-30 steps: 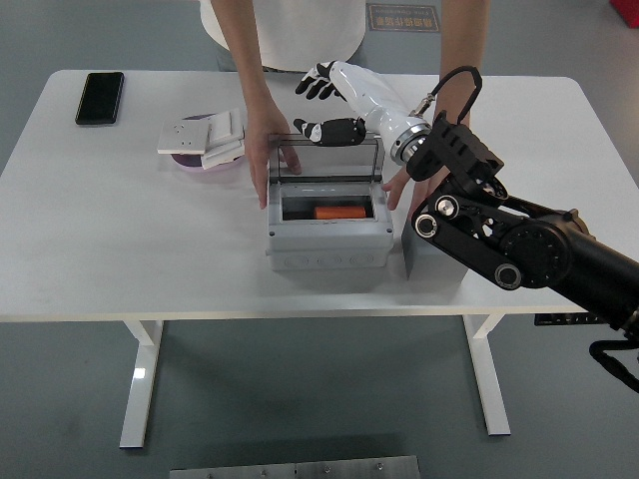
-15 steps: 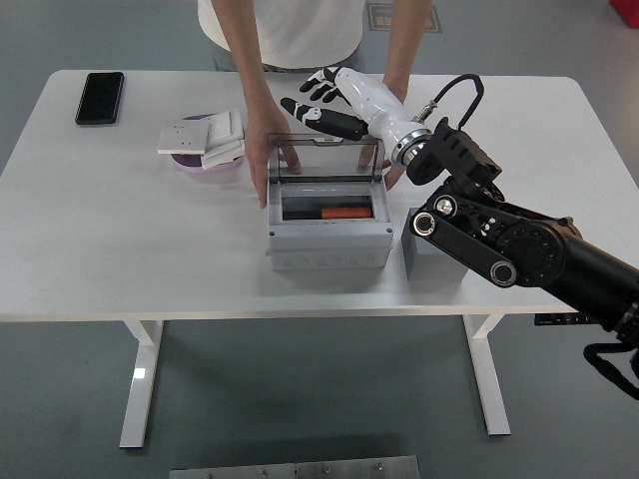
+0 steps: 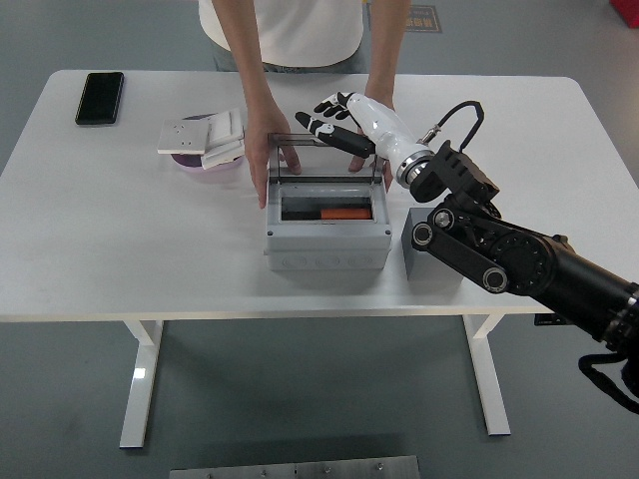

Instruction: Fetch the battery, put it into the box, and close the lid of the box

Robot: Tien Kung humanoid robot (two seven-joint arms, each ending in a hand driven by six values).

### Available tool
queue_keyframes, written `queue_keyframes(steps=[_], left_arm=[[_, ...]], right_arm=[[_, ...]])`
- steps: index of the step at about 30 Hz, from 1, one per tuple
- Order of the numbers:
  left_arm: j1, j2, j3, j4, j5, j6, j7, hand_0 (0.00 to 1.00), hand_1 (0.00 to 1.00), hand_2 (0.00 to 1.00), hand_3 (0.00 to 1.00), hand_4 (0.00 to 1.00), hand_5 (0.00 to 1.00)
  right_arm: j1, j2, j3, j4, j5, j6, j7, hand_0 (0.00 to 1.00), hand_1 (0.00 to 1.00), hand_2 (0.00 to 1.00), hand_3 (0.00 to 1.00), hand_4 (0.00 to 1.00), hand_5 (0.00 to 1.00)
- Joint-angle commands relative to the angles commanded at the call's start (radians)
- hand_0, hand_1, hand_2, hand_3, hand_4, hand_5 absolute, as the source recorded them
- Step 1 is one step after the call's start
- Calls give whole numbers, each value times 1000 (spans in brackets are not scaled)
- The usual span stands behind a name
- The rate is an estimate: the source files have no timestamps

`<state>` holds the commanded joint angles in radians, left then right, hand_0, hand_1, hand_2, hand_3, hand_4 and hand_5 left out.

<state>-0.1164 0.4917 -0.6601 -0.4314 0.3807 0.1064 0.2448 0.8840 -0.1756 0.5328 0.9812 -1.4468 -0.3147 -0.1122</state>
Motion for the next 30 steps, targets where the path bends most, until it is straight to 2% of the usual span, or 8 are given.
queue_keyframes(steps=[10, 19, 20, 30], left_arm=[[7, -1, 5, 0, -10, 3, -5, 638, 738, 585, 519, 386, 2], [11, -1, 13, 1, -25, 6, -12, 638, 738, 584, 519, 386, 2], [11, -1, 14, 1, -27, 6, -13, 638, 739, 584, 519, 386, 2], [12, 0, 16, 1, -30, 8, -16, 638, 739, 584, 519, 386, 2]], right_arm=[[-8, -8, -22, 29, -20, -2, -11, 889, 771, 759, 741, 870, 998], [-28, -41, -62, 94, -30, 9, -30, 874, 768, 758, 741, 866, 998], [-31, -44, -68, 99, -28, 9, -30, 836, 734, 750, 738, 867, 998], [-41, -53, -92, 131, -36, 10, -40, 806, 723, 738, 736, 867, 998]])
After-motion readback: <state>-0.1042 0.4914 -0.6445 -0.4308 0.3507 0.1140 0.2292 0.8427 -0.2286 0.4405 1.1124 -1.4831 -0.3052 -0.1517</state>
